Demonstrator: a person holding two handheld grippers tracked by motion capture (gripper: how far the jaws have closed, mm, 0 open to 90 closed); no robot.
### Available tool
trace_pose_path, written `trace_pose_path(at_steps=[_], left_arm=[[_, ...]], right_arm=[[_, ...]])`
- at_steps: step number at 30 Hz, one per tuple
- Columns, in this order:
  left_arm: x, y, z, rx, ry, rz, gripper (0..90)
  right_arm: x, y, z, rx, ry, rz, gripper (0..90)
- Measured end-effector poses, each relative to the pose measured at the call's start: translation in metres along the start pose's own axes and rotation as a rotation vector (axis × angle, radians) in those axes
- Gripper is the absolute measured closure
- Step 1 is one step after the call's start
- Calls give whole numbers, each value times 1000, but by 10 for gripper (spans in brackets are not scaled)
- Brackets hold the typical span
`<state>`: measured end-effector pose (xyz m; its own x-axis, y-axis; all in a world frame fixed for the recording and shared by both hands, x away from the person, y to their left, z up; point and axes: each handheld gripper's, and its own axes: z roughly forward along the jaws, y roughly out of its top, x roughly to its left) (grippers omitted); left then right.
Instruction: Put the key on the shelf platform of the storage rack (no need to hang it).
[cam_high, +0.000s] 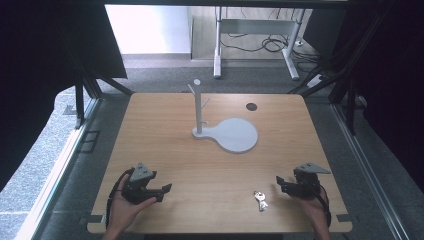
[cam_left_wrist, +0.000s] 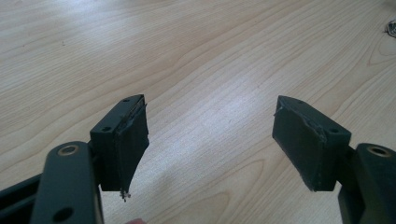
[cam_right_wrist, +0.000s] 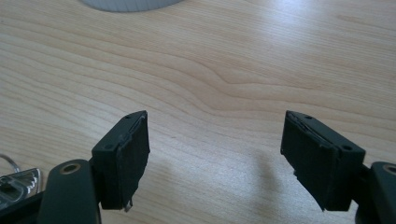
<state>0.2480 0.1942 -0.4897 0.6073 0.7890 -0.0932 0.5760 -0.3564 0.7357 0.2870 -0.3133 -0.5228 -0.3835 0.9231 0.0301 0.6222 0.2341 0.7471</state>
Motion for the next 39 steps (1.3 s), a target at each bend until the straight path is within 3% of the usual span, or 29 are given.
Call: trace_pose_path(at_steps=[21,31,35,36,39], left_arm=[[-6,3,-7,-3,-5,19,265],[-5,2,-8,4,-22,25,264],[-5,2,-9,5,-21,25,264],[-5,2,-9,3,-20,24,264],[-4,2,-10,-1,-18,19,264]], right_arm=[[2,5,-8,13,39,-29,272],[9,18,-6,40,59,-27,316],[9,24,-8,45,71,-44,340],[10,28,-9,62,81,-73,354],[10,30,-10,85,89,-95,361]])
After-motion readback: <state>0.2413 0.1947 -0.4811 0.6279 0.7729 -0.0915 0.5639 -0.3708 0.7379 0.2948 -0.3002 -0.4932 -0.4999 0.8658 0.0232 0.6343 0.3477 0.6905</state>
